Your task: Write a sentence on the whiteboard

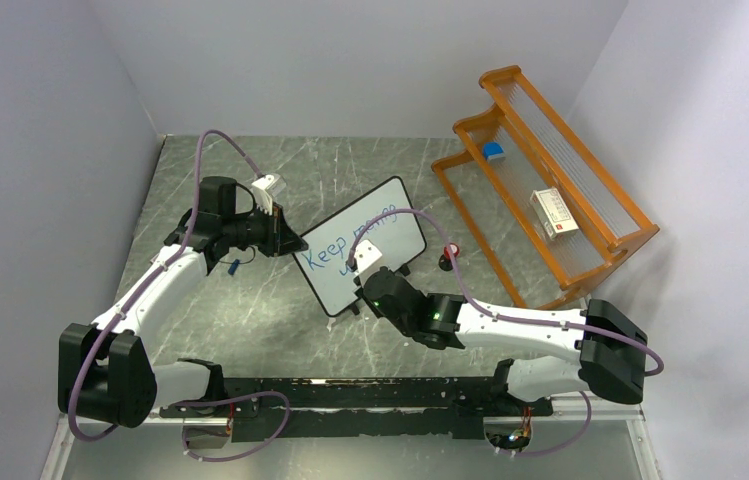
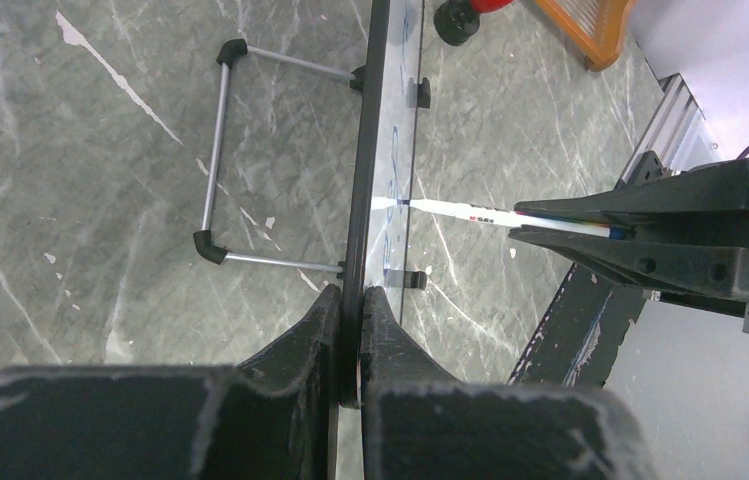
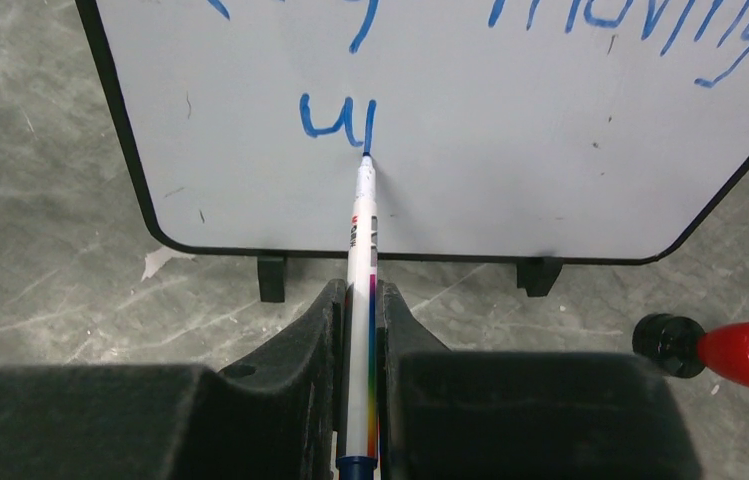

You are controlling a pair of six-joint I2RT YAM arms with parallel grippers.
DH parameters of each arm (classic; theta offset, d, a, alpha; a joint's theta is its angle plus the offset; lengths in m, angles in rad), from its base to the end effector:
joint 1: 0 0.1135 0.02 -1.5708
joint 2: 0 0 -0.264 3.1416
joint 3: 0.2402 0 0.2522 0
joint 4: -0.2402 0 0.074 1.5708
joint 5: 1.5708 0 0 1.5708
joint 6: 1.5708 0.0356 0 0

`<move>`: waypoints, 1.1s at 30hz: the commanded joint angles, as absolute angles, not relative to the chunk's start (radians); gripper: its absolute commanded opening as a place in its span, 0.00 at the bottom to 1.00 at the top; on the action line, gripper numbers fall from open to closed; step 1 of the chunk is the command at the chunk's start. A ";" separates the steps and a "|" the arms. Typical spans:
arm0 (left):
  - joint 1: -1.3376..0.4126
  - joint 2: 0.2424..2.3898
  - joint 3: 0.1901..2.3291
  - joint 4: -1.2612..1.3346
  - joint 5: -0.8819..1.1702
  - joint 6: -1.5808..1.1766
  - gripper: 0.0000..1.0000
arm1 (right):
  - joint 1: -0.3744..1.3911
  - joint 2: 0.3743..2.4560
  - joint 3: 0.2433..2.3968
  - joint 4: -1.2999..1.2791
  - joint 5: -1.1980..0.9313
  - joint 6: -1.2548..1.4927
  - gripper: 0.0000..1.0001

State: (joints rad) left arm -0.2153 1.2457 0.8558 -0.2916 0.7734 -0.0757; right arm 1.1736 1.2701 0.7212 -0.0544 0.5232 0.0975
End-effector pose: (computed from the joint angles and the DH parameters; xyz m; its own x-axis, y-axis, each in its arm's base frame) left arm 0.2509 -0.0803 0.2634 -0.6653 0.0901 -0.7411 0.6344 0.5916 -0.4975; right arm 0.1202 0.2406 0.2296 -0.2807 -0.4511 -0.8472 -0.6152 0.7620 -0.2020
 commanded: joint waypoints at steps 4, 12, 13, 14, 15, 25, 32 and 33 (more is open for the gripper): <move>-0.222 1.284 0.839 -0.368 0.624 -0.023 0.05 | 1.169 1.273 0.720 -0.142 0.480 0.148 0.00; -0.222 1.283 0.838 -0.369 0.624 -0.023 0.05 | 1.169 1.242 0.722 -0.136 0.491 0.144 0.00; -0.222 1.282 0.838 -0.368 0.624 -0.023 0.05 | 1.169 1.234 0.721 -0.127 0.494 0.142 0.00; -0.222 1.282 0.838 -0.368 0.624 -0.023 0.05 | 1.169 1.224 0.720 -0.116 0.499 0.139 0.00; -0.222 1.282 0.838 -0.368 0.624 -0.023 0.05 | 1.169 1.215 0.719 -0.104 0.504 0.137 0.00; -0.222 1.281 0.837 -0.369 0.626 -0.021 0.05 | 1.163 1.220 0.733 0.008 0.557 0.082 0.00; -0.222 1.281 0.836 -0.367 0.627 -0.021 0.05 | 1.156 1.255 0.738 0.052 0.546 0.077 0.00; -0.222 1.281 0.836 -0.367 0.627 -0.021 0.05 | 1.156 1.258 0.739 0.055 0.542 0.075 0.00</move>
